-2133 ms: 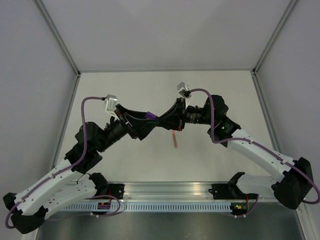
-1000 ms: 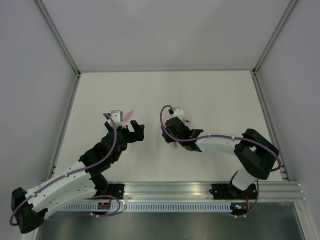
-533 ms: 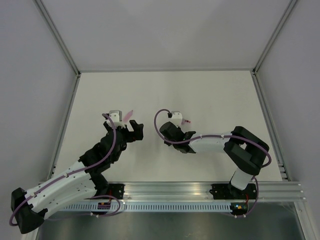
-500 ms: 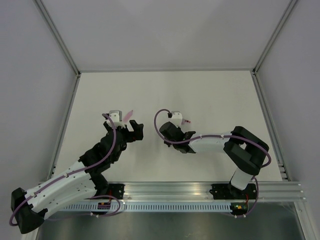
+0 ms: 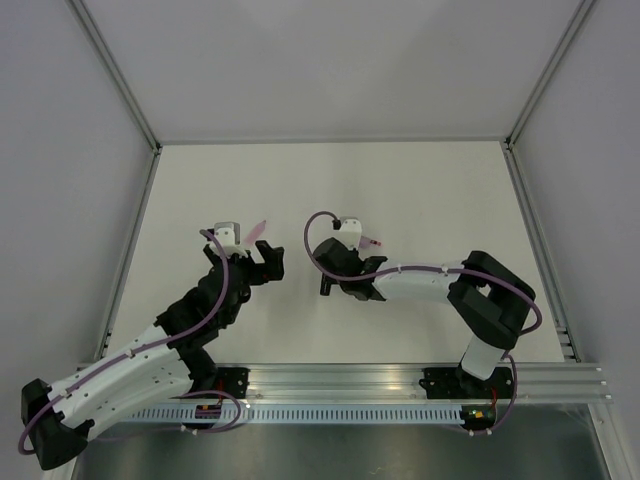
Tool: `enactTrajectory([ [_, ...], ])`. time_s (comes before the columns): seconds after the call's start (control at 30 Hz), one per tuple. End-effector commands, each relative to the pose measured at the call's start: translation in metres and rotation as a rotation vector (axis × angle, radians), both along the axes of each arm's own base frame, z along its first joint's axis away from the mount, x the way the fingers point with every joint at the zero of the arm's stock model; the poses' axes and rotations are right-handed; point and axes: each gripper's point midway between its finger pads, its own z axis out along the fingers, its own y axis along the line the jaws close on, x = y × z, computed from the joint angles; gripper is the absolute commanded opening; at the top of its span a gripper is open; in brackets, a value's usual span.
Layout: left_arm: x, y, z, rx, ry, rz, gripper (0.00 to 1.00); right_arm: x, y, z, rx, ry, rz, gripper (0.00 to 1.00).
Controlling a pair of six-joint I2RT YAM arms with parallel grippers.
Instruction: Insert the pens into the pen caps
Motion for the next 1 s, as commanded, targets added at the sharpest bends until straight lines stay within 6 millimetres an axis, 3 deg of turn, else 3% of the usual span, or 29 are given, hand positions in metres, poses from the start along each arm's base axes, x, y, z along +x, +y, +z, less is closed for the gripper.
enactTrajectory([
  [0.0,0.004,0.003,0.004,0.01,-0.03,0.02,1.0,0.016,0.001,0.045,-0.008,-0.074,-0.025,0.32],
  [0.1,0.005,0.001,0.0,0.023,-0.026,0.017,1.0,0.026,-0.016,0.067,-0.022,-0.076,-0.025,0.35],
  [0.2,0.007,-0.001,-0.002,0.032,-0.02,0.013,1.0,0.049,-0.057,0.079,-0.012,-0.052,-0.115,0.36],
  [0.23,0.007,-0.001,-0.004,0.039,-0.018,0.012,1.0,0.059,-0.083,0.078,-0.009,-0.02,-0.176,0.36],
  [0.4,0.009,-0.003,-0.008,0.054,-0.01,0.014,1.0,0.075,-0.155,0.085,0.082,0.049,-0.352,0.36],
  [0.43,0.009,-0.003,-0.009,0.051,-0.011,0.014,1.0,0.085,-0.182,0.087,0.116,0.038,-0.422,0.36],
  [0.5,0.009,-0.005,-0.01,0.049,-0.01,0.009,1.0,0.082,-0.209,0.074,0.167,0.066,-0.488,0.37],
  [0.53,0.01,-0.006,-0.01,0.049,-0.012,0.007,1.0,0.086,-0.247,0.066,0.181,0.092,-0.584,0.37],
  [0.57,0.01,-0.005,-0.011,0.05,-0.012,0.008,1.0,0.083,-0.255,0.059,0.216,0.145,-0.582,0.37],
  [0.6,0.01,-0.005,-0.01,0.05,-0.014,0.009,1.0,0.088,-0.29,0.055,0.197,0.173,-0.639,0.37],
  [0.67,0.01,-0.008,-0.011,0.052,-0.008,-0.004,1.0,0.073,-0.323,0.047,0.125,0.268,-0.706,0.39],
  [0.7,0.009,-0.01,-0.012,0.049,-0.004,-0.014,1.0,0.07,-0.354,0.051,0.068,0.269,-0.78,0.4],
  [0.8,0.008,-0.015,-0.011,0.038,-0.003,-0.039,1.0,0.046,-0.387,0.048,0.054,0.322,-0.855,0.45],
  [0.9,0.008,-0.016,-0.011,0.037,-0.001,-0.043,1.0,0.029,-0.395,0.045,0.05,0.354,-0.877,0.47],
  [0.97,0.007,-0.015,-0.01,0.036,-0.002,-0.043,1.0,0.018,-0.39,0.039,0.043,0.384,-0.844,0.46],
])
